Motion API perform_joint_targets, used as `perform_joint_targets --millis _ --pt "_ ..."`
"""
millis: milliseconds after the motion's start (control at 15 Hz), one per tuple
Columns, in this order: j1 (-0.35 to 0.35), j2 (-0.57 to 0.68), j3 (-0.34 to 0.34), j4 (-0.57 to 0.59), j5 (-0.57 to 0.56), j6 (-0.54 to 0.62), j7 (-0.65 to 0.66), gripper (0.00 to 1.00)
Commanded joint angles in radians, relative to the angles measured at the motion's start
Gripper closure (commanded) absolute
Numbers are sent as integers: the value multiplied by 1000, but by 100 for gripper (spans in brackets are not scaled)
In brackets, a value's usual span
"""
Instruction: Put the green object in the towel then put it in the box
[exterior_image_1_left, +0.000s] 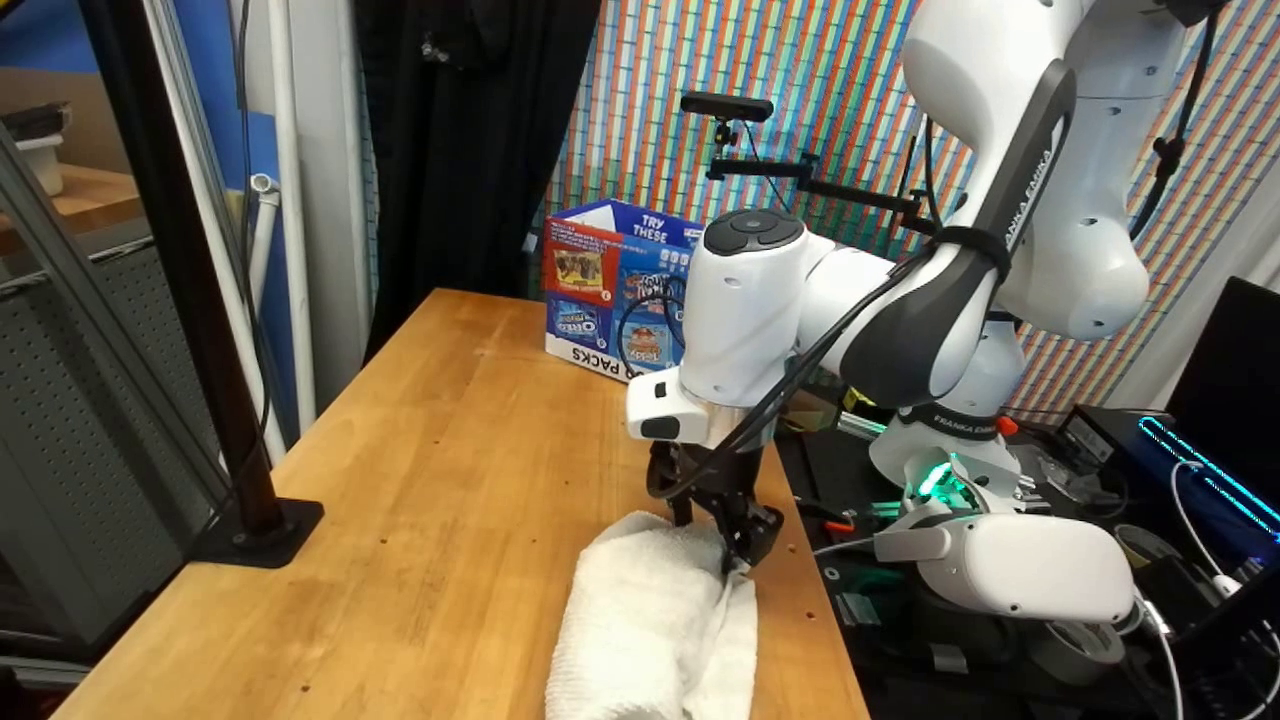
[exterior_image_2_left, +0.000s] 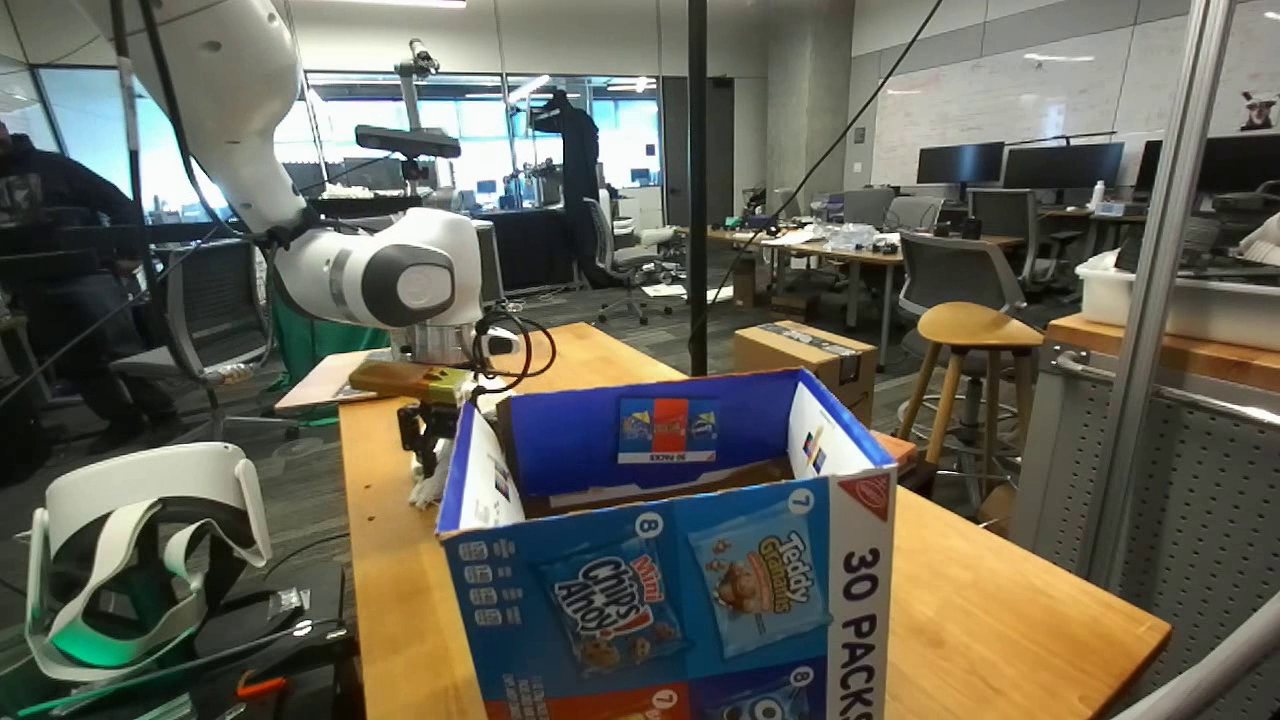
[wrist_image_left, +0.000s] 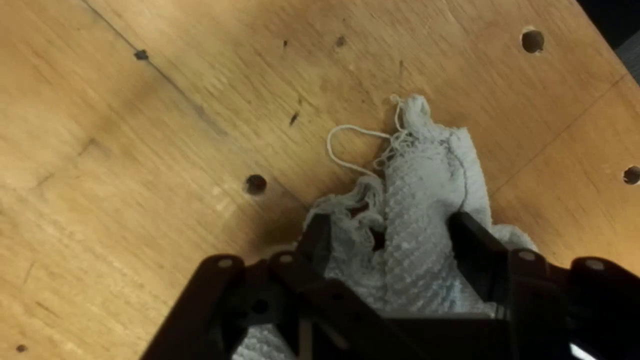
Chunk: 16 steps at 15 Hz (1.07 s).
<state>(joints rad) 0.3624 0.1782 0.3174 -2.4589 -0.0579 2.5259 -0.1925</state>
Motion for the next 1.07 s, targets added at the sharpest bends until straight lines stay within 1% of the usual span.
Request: perform_joint_targets --millis 0,267,400,600,800,1000 --pt "1 -18 25 6 -12 23 25 66" --pt "-1 -50 47 15 6 29 18 95" --pt "-6 -98 54 5 24 42 16 98" --pt "1 -188 60 -8 38 71 28 95" --pt "30 -266 76 3 -34 75 86 95" --pt "56 -295 120 29 -127 51 146 95"
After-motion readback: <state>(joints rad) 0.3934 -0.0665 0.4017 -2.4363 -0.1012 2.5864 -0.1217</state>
